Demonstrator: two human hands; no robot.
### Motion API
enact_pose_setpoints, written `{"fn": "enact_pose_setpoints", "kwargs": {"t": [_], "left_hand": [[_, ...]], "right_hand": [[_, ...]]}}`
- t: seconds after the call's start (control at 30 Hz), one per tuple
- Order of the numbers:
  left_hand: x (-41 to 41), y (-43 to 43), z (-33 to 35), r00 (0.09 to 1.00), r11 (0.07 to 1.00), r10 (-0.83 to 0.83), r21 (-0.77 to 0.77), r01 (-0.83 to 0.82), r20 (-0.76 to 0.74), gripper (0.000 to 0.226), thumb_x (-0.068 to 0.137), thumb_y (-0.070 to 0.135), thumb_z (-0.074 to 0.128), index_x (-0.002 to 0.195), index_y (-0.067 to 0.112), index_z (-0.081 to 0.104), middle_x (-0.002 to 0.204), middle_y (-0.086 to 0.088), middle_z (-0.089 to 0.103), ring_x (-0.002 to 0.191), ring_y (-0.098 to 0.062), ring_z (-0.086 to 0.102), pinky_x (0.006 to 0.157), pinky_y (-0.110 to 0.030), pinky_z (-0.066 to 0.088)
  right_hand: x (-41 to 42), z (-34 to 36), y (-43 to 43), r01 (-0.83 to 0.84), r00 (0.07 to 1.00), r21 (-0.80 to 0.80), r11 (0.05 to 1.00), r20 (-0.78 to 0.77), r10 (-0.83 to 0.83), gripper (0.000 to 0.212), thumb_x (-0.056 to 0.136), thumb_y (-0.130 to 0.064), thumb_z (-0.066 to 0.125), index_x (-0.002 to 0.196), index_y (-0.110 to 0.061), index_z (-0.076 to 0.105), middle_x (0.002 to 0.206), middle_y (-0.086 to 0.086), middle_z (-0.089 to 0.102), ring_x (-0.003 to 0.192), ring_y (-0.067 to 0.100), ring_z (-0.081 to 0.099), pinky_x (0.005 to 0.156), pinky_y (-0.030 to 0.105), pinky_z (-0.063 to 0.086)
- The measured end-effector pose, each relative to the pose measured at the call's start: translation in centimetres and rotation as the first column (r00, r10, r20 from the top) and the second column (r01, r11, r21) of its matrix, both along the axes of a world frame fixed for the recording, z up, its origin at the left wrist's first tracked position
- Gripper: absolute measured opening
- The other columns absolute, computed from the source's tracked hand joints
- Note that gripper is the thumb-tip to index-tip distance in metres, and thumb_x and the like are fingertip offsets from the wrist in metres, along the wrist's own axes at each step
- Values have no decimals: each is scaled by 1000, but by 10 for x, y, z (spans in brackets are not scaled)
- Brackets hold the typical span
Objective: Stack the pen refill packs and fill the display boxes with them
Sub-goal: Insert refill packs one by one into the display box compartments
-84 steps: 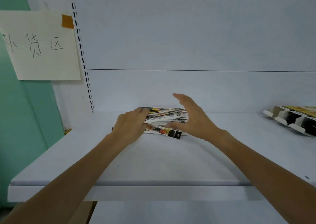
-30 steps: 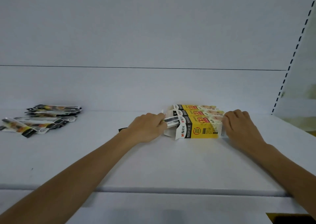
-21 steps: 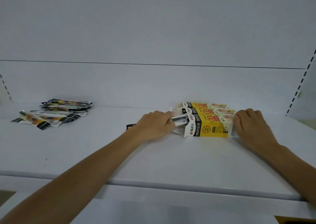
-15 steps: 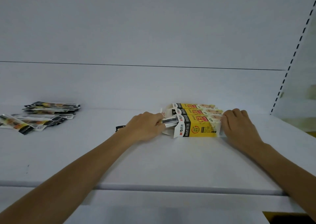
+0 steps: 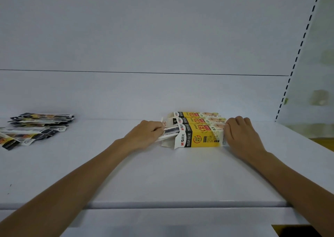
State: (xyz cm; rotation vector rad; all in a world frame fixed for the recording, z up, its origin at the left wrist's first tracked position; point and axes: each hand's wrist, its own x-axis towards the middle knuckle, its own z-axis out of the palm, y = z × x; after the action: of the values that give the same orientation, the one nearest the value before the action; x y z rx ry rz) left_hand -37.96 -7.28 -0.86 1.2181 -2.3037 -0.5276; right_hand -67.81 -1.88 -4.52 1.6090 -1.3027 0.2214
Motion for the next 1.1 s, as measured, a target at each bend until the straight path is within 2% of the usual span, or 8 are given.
{"fn": "enact_pose_setpoints", "kwargs": {"t": [0.13,0.23,0.37,0.53,0.67,0.9,1.0,1.1], "left_hand": [[-17,0,8,995,996,-89,2,89,36,20,93,21,45,78,19,57,73,2,56,64,-14,43,63,-30,31],[-31,0,10,995,997,-82,-9,83,50,15,93,21,46,84,23,58,75,8,56,72,-15,48,64,-29,34],[-33,-3,2,1000,998,-22,65,23,-16,13,95,25,47,92,24,59,94,5,61,92,-19,56,80,-34,41],[-20,-4,1,999,998,-3,56,1,45,40,97,25,41,57,25,43,68,7,49,68,-16,44,64,-30,28],[-1,-7,-1,998,999,16,51,-19,66,37,96,27,40,60,21,40,63,7,42,64,-14,37,61,-31,26],[13,-6,-7,998,996,51,75,-47,-48,37,90,30,36,53,25,37,58,6,38,63,-16,34,65,-32,25],[12,-7,-9,997,995,71,69,-68,-44,42,97,18,35,55,24,36,60,5,39,65,-17,35,66,-32,26],[16,-6,-7,993,993,114,14,-114,36,35,93,28,29,59,23,37,63,5,42,68,-18,38,62,-31,27]], "right_hand": [[-1,0,-1,13,1000,32,999,1,-13,21,58,10,71,72,7,55,70,21,54,59,33,48,54,39,40],[0,2,0,18,1000,36,999,-7,-18,22,57,7,72,73,8,56,69,21,54,59,33,48,54,40,41],[1,2,0,0,1000,28,1000,-4,0,18,58,9,67,68,4,54,66,19,52,58,31,46,54,39,39],[-3,-1,-2,-33,999,1,999,4,33,20,58,15,63,67,2,52,68,19,51,58,30,45,52,37,38],[-4,-2,-3,-38,999,-2,999,18,38,23,57,17,64,67,1,50,68,18,51,58,31,45,52,37,37],[-2,-2,-3,-67,998,-26,997,15,68,21,58,18,60,66,1,49,67,18,50,57,30,45,52,38,37],[-2,-2,-2,-76,997,-38,996,1,76,21,59,17,58,66,1,49,66,18,50,56,30,44,52,38,36],[-3,-2,-2,-64,998,-42,997,-18,63,21,59,17,60,67,1,50,66,18,50,56,30,45,53,37,36]]}}
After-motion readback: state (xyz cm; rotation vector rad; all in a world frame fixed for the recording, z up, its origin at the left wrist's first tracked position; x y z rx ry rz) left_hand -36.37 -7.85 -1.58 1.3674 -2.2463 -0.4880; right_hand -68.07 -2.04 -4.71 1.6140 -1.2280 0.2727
